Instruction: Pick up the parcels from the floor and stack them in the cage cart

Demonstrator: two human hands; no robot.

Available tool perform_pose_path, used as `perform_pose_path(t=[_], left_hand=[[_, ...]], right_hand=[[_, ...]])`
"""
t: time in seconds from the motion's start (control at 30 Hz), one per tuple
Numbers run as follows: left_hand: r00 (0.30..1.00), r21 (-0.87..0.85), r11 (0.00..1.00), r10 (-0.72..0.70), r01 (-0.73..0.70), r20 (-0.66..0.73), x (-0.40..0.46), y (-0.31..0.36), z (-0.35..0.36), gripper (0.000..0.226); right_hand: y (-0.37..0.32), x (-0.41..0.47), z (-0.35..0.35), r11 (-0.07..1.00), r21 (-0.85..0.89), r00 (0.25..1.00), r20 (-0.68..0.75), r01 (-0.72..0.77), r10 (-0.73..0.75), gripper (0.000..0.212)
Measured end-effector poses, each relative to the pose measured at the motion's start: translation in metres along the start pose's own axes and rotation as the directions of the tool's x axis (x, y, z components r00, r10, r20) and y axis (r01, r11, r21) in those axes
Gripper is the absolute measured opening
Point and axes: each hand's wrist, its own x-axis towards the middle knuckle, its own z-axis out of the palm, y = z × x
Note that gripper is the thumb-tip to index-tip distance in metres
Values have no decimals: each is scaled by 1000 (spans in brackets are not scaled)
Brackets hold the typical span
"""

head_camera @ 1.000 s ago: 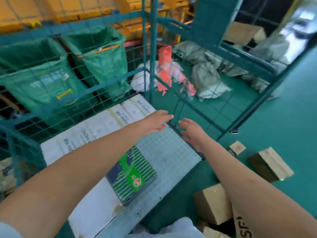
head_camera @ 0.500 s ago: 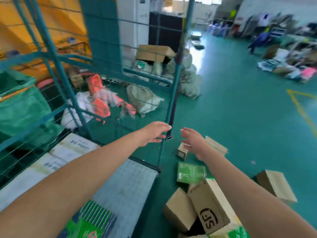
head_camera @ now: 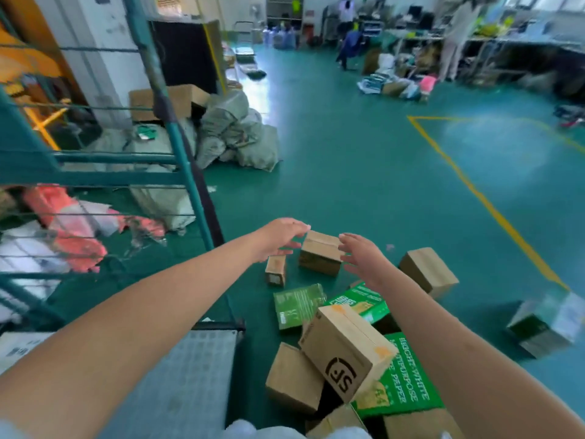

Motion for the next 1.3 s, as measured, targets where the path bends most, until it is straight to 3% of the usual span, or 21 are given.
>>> perform_pose_path(t=[0.07, 0.23, 0.37, 0.7, 0.8, 0.93, 1.3], left_hand=[[1000, 34, 999, -5, 4, 25, 16, 9, 15, 27], [994, 112, 994, -21, 9, 108, 63, 27, 47, 34], [983, 146, 989, -32, 5, 182, 104, 43, 66, 35], [898, 262, 963, -55, -69, 436, 244, 85, 96, 32], [860, 308, 948, -90, -80, 501, 292, 102, 86, 34], [836, 347, 934, -125, -83, 535, 350, 118, 60, 34], [842, 354, 935, -173, -22, 511, 501, 162, -36, 35]], right_hand=[[6, 3, -22, 1000, 23, 999, -43, -12, 13, 33], [20, 9, -67, 991, 108, 981, -169, -76, 94, 18], [30, 25, -97, 982, 174, 955, -269, -80, 125, 25], [42, 84, -149, 915, 386, 823, -479, -115, 305, 26], [31, 120, -143, 877, 463, 768, -515, -125, 382, 34], [7, 170, -128, 848, 515, 749, -514, -120, 418, 41], [-64, 308, -85, 842, 523, 742, -510, -135, 435, 27]])
